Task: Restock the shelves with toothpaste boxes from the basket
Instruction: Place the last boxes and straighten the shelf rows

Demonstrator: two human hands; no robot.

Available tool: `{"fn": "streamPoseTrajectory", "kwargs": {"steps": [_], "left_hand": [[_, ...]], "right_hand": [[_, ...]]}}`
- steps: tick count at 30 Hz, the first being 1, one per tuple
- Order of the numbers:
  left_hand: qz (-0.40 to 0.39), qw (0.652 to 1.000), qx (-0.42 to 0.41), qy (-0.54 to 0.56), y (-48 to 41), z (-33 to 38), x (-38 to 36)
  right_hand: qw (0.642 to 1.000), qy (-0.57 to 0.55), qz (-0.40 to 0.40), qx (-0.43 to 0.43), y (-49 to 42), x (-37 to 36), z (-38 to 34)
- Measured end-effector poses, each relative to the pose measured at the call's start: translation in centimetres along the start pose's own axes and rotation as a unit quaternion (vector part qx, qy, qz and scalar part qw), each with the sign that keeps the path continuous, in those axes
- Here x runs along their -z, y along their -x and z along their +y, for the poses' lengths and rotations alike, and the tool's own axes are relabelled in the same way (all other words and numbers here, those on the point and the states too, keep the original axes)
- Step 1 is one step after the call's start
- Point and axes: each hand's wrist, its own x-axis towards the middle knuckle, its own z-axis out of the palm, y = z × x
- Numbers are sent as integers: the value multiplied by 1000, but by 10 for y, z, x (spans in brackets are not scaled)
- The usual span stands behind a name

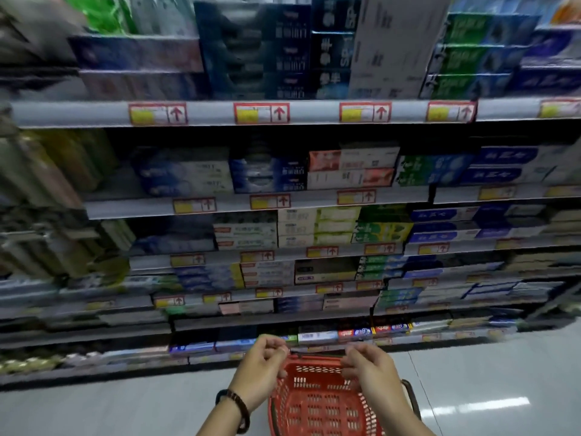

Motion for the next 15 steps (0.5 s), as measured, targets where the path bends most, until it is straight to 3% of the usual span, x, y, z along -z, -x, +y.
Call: {"fn": "streamPoseTrajectory", "kwargs": {"steps": [7,15], "left_hand": [[-26,995,-45,-83,-13,-8,59],[-68,992,-5,-111,-29,-6,84]], "right_hand": [[997,-30,59,49,36,-49,-4],[994,-51,88,29,33,-76,-5]]}}
